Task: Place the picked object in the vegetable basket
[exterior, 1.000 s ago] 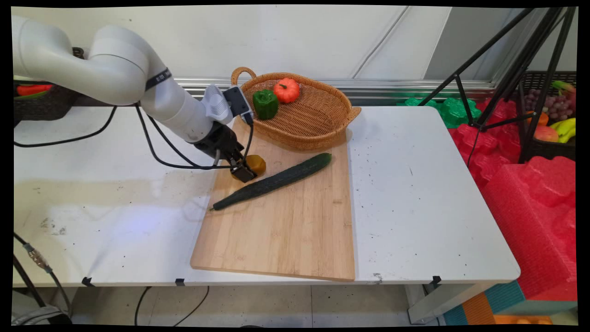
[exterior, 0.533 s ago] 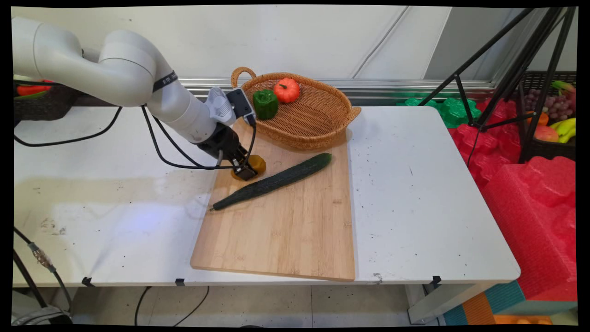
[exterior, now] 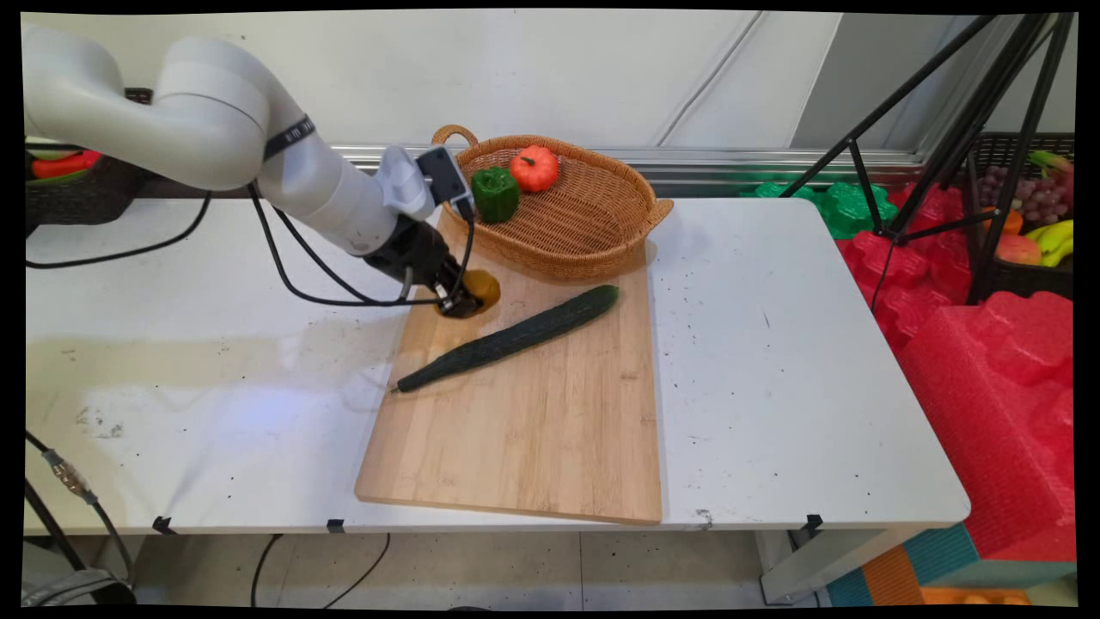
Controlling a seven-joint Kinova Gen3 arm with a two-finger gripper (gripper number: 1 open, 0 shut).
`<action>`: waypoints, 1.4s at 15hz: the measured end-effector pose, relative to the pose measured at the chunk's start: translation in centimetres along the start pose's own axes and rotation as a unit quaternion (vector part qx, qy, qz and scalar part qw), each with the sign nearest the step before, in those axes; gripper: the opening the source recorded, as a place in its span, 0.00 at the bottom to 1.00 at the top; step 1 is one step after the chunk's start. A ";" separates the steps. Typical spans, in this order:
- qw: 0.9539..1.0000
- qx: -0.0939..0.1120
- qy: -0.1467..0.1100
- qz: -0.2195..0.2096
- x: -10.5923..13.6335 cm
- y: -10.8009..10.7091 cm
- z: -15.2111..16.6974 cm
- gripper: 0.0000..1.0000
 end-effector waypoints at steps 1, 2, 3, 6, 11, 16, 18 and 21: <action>1.000 0.004 0.010 0.000 0.5 0.0 -0.7 0.00; 1.000 0.007 0.017 0.000 0.9 0.0 -1.2 0.00; 1.000 0.011 0.028 0.000 1.6 0.1 -1.9 0.00; 0.998 0.021 0.057 -0.002 3.7 0.0 -3.6 0.00; 0.994 0.043 0.104 -0.009 8.6 -1.3 -5.5 0.00; 0.991 0.058 0.117 -0.011 12.4 -2.6 -4.1 0.00; 0.992 0.057 0.114 -0.016 13.9 -2.9 -2.2 0.00; 0.994 0.050 0.099 -0.022 15.4 -3.0 1.2 0.00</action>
